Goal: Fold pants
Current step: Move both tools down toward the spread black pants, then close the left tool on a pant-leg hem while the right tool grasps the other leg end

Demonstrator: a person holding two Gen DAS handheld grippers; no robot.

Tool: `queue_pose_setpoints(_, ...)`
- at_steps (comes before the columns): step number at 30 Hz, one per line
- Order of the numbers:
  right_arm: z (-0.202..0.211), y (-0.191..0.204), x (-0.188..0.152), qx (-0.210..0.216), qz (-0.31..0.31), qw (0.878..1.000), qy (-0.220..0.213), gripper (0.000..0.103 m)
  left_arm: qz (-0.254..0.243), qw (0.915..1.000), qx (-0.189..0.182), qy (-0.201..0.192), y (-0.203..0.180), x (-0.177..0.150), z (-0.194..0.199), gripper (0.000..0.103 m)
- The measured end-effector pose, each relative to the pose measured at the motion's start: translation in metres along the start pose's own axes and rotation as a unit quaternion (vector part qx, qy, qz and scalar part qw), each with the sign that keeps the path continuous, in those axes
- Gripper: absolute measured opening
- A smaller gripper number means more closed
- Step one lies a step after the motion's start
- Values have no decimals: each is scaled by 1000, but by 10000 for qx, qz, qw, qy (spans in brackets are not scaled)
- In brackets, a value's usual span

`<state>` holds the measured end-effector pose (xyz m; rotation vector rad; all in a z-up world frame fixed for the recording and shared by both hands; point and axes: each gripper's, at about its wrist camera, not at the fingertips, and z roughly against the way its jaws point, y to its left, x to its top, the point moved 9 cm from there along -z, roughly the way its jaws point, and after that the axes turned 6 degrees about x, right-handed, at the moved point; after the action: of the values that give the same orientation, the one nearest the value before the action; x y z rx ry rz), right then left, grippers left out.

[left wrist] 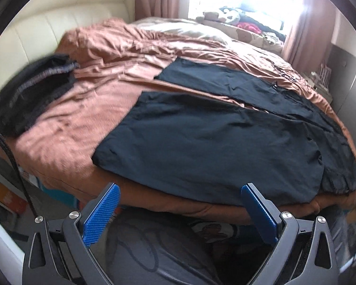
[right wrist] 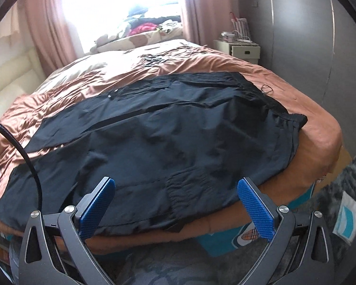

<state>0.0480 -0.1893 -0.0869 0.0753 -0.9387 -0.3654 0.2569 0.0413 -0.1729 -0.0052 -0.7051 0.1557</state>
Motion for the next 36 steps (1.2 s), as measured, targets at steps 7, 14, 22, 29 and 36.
queue_pose_setpoints(7, -23, -38, -5, -87, -343, 9994, 56, 103, 343, 9990, -271, 108, 14, 0, -20, 103)
queue_pose_setpoints(14, -42, -77, -7, -56, -747, 9971, 117, 103, 912, 9944, -358, 399, 37, -1, -46, 82)
queue_pose_setpoints(22, -47, -108, -11, -230, -894, 9957, 116, 102, 1246, 9894, -134, 740, 56, -4, -72, 61)
queue_pose_setpoints(29, -55, -131, -10, -151, -1256, 9918, 193, 88, 1367, 9882, 184, 659, 73, 6, -79, 39)
queue_pose_setpoints(36, -54, -168, -1, -147, -1723, 9849, 18, 86, 1464, 9870, 448, 488, 85, 18, -77, 7)
